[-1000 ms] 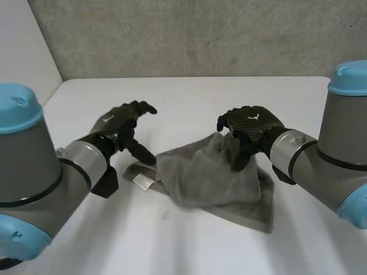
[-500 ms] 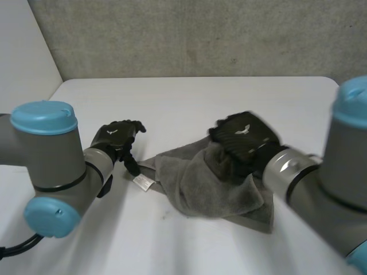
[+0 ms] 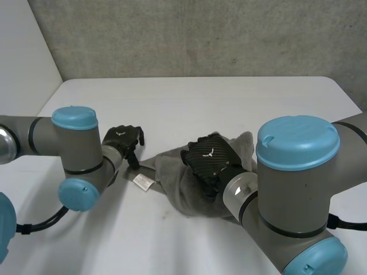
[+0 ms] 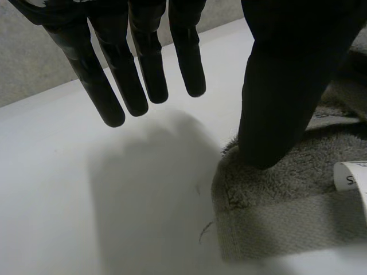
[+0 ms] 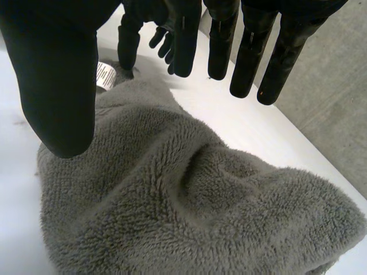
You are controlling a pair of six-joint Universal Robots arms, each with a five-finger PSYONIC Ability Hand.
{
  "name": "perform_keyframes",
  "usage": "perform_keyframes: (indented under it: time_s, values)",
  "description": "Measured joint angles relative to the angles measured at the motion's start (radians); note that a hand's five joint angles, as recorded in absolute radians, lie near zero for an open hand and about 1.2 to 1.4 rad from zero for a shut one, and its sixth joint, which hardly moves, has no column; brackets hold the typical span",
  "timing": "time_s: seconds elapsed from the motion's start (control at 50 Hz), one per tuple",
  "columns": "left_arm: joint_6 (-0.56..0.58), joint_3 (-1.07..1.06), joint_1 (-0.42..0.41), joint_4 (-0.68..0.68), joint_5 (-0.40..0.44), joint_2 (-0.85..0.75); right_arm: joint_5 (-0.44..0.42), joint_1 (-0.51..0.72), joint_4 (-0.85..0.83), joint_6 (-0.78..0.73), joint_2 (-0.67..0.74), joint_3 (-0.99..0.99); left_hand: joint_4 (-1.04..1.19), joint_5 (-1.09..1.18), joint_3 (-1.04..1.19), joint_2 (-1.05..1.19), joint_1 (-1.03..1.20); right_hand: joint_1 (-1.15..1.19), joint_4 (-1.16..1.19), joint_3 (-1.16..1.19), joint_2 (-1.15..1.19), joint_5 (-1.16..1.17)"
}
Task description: Fold the towel.
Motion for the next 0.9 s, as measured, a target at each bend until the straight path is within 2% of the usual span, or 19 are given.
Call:
perform_keyframes:
  time_s: [0.66,0.74,0.78,0.9]
  values:
    - [0.003,0.090,-0.030,-0.124,0.000,-0.067,-0.001,-0.011,-0.033,0.000,-0.002,0.044,0.097,0.095,0.098,0.095,0.098,0.000,0.000,0.000,0.000,0.000]
    - [0.003,0.098,-0.030,-0.127,-0.002,-0.071,-0.001,-0.011,-0.035,0.000,-0.002,0.046,0.403,0.403,0.402,0.401,0.428,0.000,0.000,0.000,0.000,0.000]
    - [0.004,0.101,-0.030,-0.126,-0.007,-0.071,-0.001,-0.011,-0.036,0.000,-0.001,0.047,0.519,0.518,0.518,0.518,0.507,0.000,0.000,0.000,0.000,0.000]
    - [0.002,0.101,-0.033,-0.118,-0.025,-0.053,-0.001,-0.011,-0.043,0.001,-0.001,0.046,0.594,0.584,0.593,0.593,0.560,0.000,0.000,0.000,0.000,0.000]
